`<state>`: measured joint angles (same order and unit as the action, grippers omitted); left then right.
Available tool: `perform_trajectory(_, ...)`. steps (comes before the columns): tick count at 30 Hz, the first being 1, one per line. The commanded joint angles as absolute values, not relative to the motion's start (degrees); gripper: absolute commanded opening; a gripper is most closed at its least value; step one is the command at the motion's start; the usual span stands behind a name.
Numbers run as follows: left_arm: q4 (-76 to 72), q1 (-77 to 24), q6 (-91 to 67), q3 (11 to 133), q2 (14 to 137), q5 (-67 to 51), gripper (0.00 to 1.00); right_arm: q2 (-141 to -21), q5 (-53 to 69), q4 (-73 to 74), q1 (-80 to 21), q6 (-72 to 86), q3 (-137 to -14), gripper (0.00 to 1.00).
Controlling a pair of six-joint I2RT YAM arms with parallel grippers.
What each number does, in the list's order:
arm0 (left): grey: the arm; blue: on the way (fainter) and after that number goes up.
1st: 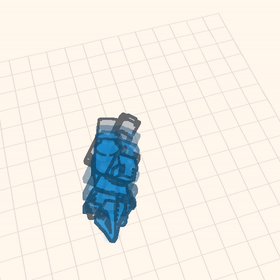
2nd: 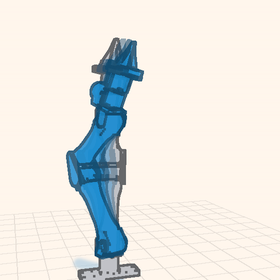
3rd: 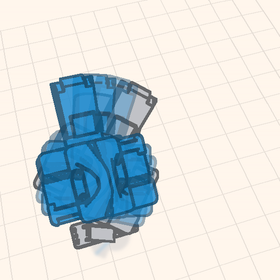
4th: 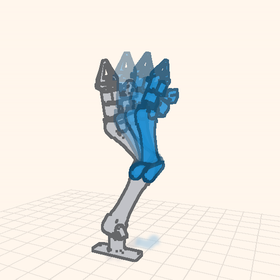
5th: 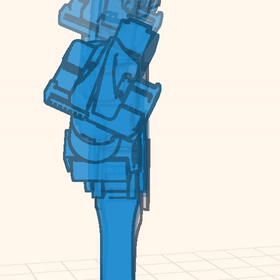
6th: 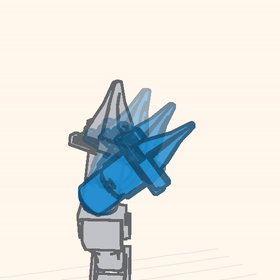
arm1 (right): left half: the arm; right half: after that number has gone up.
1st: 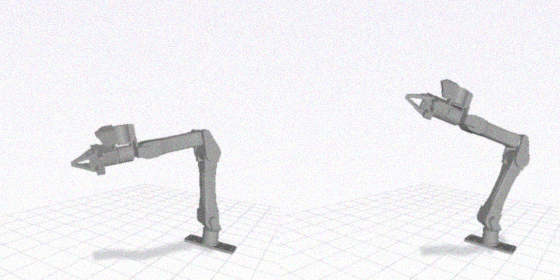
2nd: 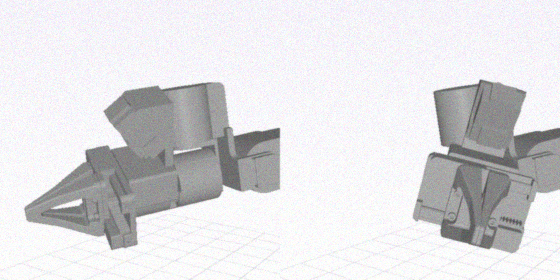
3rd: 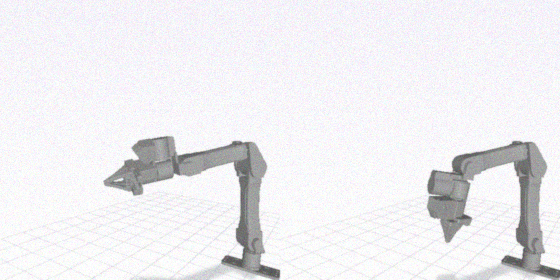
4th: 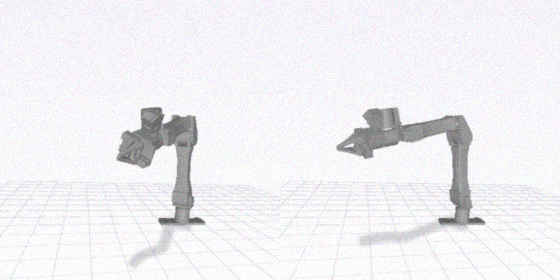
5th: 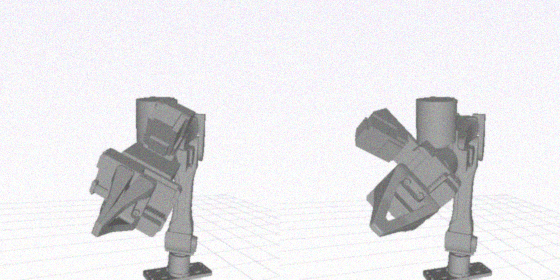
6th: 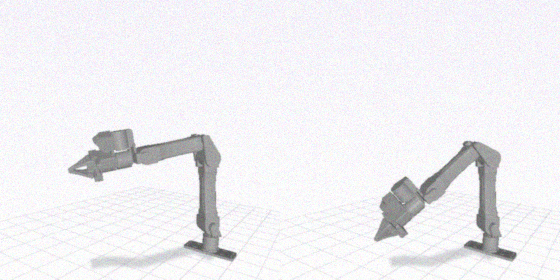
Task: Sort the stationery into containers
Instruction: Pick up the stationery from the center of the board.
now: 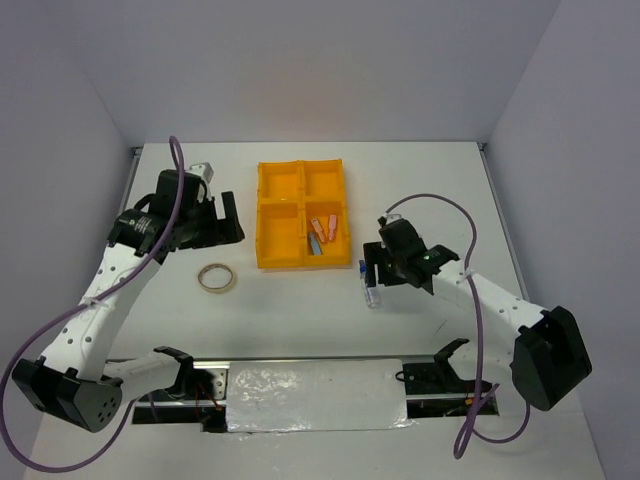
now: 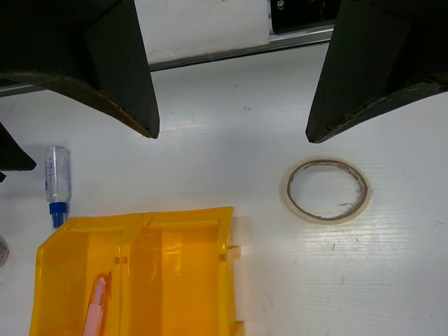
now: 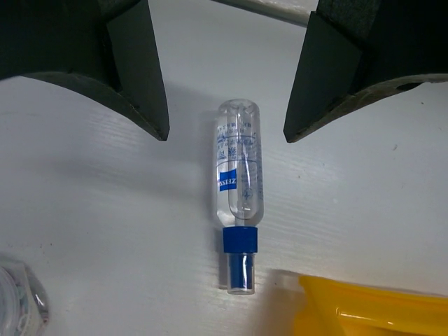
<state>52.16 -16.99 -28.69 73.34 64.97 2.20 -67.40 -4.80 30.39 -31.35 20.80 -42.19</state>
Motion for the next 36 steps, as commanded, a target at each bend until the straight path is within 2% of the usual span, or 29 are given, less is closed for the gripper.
perform_trajectory(1,48.69,-16.61,-28.92,71.99,64.16,1.14,0.99,-68.81,-5.37,23.12,-31.90,19.60,-40.96,0.74)
perform_trajectory(5,48.78,-16.61,-28.74,71.02,63.63,1.58,0.99,-73.11,-5.36,20.93,-32.61,19.42,-40.69,0.72)
perform_trajectory(11,49.48,-16.61,-28.65,70.93,62.49,3.87,0.99,-79.35,-5.37,19.26,-32.78,20.30,-40.69,0.65)
perform_trajectory(16,50.36,-16.61,-28.21,71.37,62.31,5.27,0.99,-82.44,-5.45,18.46,-33.75,21.97,-40.43,0.55)
perform_trajectory(19,50.27,-16.61,-28.13,71.37,62.23,5.54,0.99,-83.06,-5.54,18.46,-34.63,22.85,-39.73,0.44)
perform_trajectory(20,50.27,-16.61,-28.04,71.37,62.23,5.71,0.99,-82.62,-6.41,18.72,-34.72,23.37,-39.20,0.33)
perform_trajectory(24,50.36,-16.52,-27.95,71.46,62.40,5.71,1.00,-75.18,-8.70,20.12,-34.80,26.88,-37.62,0.13)
perform_trajectory(26,50.36,-16.61,-27.77,71.54,62.49,5.71,0.99,-71.74,-9.66,21.61,-34.80,27.77,-37.18,0.00)
perform_trajectory(30,50.27,-16.52,-28.03,71.63,62.23,6.68,0.99,-62.34,-11.07,26.09,-34.80,29.18,-39.89,0.00)
perform_trajectory(36,51.24,-16.52,-30.06,73.56,59.59,13.60,0.99,-56.34,-8.63,31.99,-34.80,32.51,-49.65,0.00)
